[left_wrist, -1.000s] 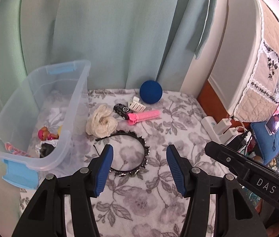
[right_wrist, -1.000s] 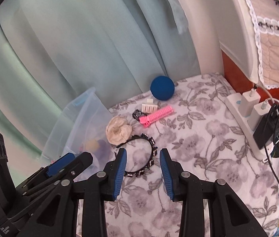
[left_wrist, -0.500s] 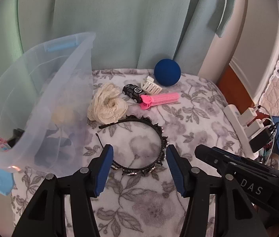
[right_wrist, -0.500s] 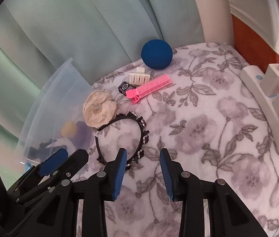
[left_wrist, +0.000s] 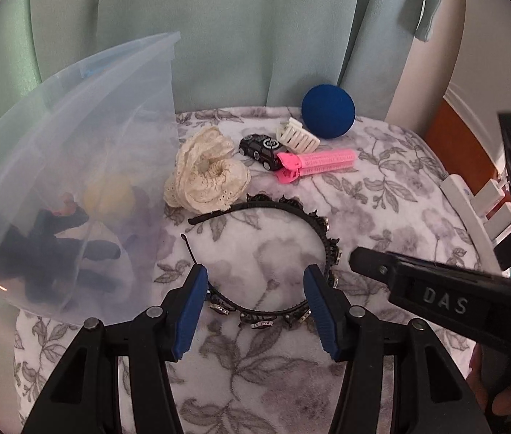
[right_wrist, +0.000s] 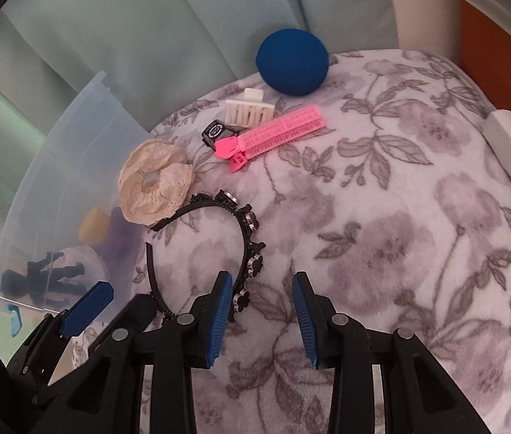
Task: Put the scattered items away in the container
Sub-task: 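Grasp the black spiked headband with the right gripper while the left moves toward the scrunchie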
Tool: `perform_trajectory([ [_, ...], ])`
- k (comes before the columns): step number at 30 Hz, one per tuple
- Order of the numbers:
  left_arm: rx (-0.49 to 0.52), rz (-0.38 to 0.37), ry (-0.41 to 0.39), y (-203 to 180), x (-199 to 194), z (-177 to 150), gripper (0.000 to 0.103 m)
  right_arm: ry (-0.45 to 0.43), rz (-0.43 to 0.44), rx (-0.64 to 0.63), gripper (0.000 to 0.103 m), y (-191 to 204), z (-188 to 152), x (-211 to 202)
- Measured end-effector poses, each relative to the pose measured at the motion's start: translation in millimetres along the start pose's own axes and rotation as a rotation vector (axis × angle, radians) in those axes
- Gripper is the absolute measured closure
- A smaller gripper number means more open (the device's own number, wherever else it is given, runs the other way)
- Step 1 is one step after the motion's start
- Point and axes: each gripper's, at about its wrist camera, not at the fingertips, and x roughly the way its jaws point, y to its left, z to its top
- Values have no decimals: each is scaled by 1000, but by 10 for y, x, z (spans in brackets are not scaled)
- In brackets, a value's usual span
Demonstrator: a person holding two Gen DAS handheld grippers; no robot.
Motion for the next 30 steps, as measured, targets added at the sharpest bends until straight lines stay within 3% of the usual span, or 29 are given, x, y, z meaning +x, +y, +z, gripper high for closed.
perform_trajectory([
  [9,57,56,-33,-15,77,-10,47,40,-37,-65,66,135,50,291],
  [14,57,62,-21,16,150,-12,47,30,-98,-96,77,196,66,361],
  [18,61,62,-22,11,171,-7,47,25,-98,-97,83,144,86,340],
  [26,65,62,-39,-64,230,117,47,-8,-158,-68,86,-147,116,143],
  [30,50,100,-57,-107,281,266,46,-23,-196,-22,86,-452,117,-9],
])
